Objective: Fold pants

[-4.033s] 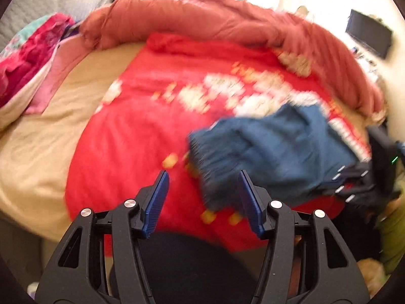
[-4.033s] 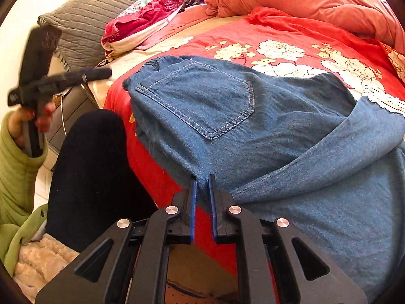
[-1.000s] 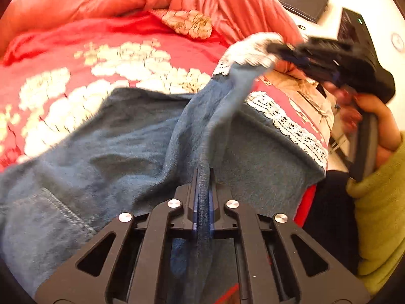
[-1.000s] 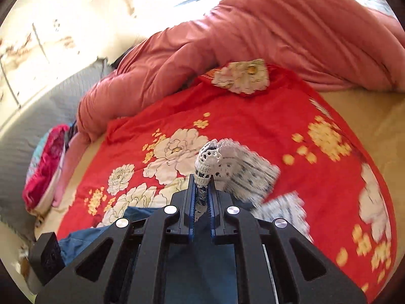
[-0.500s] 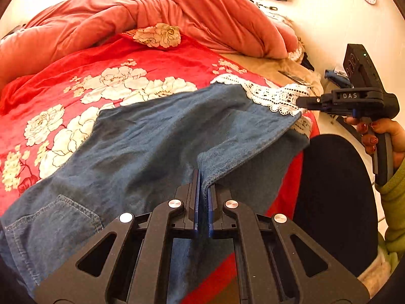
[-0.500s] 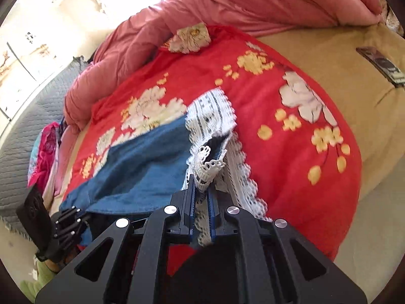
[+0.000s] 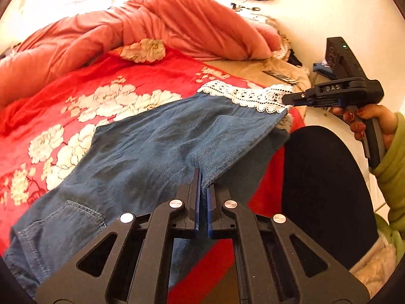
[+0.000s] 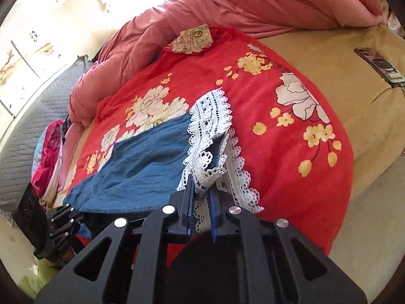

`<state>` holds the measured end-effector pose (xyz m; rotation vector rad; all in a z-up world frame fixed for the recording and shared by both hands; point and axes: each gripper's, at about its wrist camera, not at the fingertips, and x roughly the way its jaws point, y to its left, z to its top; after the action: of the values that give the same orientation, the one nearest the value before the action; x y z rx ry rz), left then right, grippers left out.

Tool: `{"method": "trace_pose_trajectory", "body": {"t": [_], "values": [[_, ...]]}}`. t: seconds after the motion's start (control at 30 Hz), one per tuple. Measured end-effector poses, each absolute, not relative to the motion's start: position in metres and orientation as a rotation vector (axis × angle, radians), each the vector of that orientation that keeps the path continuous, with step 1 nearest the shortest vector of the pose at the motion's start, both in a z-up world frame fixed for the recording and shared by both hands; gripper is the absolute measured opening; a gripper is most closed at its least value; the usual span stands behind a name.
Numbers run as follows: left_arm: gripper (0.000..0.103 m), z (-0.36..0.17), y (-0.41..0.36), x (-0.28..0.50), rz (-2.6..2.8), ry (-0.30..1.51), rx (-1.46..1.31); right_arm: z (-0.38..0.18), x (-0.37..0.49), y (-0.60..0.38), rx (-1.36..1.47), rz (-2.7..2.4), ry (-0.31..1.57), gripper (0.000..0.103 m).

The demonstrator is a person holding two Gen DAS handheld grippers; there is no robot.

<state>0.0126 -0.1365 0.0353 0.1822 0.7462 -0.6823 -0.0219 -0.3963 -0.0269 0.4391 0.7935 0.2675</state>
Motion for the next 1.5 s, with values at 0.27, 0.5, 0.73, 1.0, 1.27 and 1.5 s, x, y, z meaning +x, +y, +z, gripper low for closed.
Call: {"method": "trace_pose_trajectory", "body": {"t": [0.27,0.5,0.73,1.0,1.27,1.5], "values": [[0.0,0.009,-0.14,0.012,-0.687,0.859,0.227,-0.048,-0.022,-0.399,0.448,0.241,0.88,0.011],[0.0,0.0,-0.143,0.013,-0.685,0.887,0.245,-0.037,-0.034,-0.413,0.426,0.137,0.843,0.031],[0.0,-0.004,-0.147,0.012,-0.694,0.893,0.261,-0.01,-0.03,-0.368,0.21,0.293,0.786,0.031],[0.002,-0.014,-0.147,0.016,-0.715,0.955,0.243,-0.05,0.012,-0.332,-0.038,0.327,1.018,0.045],[0.028,0.019,-0.125,0.015,-0.853,0.932,0.061,-0.021,0.007,-0.343,0.01,0.382,0.882,0.052],[0.032,0.059,-0.098,0.066,-0.688,0.881,-0.018,-0.01,0.071,-0.389,0.098,0.332,0.845,0.047]]}}
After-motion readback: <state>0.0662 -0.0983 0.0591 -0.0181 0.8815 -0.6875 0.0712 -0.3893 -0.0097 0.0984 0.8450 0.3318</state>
